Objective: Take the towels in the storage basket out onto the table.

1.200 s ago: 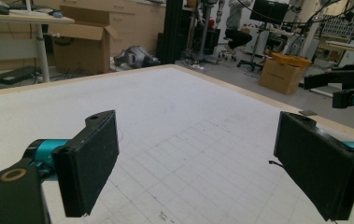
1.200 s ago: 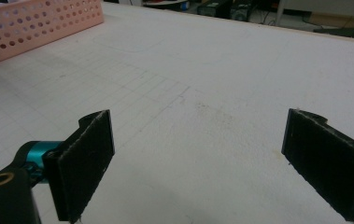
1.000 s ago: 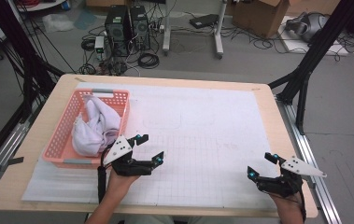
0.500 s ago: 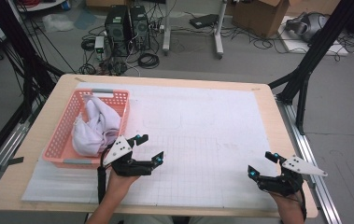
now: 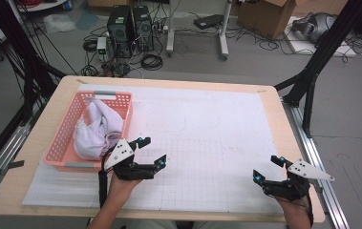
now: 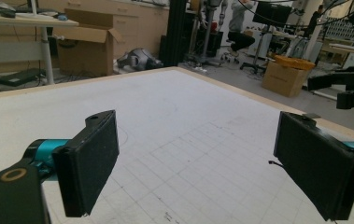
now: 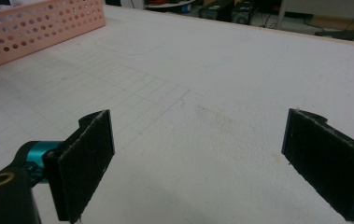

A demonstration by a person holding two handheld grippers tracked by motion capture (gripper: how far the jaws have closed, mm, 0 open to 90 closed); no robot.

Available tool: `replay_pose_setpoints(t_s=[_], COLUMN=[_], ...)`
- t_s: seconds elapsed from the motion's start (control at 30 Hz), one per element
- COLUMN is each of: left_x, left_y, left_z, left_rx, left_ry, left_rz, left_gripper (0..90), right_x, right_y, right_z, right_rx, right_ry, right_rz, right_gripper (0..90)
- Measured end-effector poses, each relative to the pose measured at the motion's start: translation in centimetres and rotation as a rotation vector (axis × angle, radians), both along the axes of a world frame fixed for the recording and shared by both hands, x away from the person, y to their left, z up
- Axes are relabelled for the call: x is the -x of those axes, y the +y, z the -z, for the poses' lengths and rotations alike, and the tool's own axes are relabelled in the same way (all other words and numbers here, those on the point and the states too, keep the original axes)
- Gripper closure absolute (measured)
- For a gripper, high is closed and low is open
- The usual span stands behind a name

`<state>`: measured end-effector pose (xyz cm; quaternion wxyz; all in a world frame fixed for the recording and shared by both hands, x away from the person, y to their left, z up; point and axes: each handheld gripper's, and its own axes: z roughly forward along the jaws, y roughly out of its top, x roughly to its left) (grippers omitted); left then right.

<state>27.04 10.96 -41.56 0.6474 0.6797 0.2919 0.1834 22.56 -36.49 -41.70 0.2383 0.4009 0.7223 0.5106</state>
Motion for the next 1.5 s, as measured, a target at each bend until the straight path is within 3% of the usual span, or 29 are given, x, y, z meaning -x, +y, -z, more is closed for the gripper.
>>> replay_pose_setpoints(t_s=[0.97, 1.1, 1.23, 1.4, 1.5], left_x=[0.0, -0.1, -0.3, -0.9, -1.6], left_y=[0.3, 1.1, 3.0, 5.4, 6.4], left_z=[-0.2, -1.9, -3.5, -4.9, -5.5], left_rx=[0.017, 0.024, 0.053, 0.027, 0.03], left_ry=[0.004, -0.027, -0.044, -0.043, -0.033], left_rz=[-0.009, -0.032, -0.082, -0.142, -0.152], left_gripper=[14.4, 14.5, 14.4, 14.3, 14.3], right_x=[-0.2, -0.4, -0.5, -0.5, -0.5], right_y=[0.1, -0.1, -0.1, 0.3, 0.4], right_z=[0.3, 0.4, 0.4, 0.4, 0.4], right_rx=[0.001, -0.002, -0.003, 0.0, 0.004], right_ry=[0.012, 0.018, 0.017, 0.023, 0.018], right_rz=[-0.005, -0.002, -0.002, -0.008, -0.009], right_gripper=[8.2, 8.2, 8.2, 8.2, 8.2])
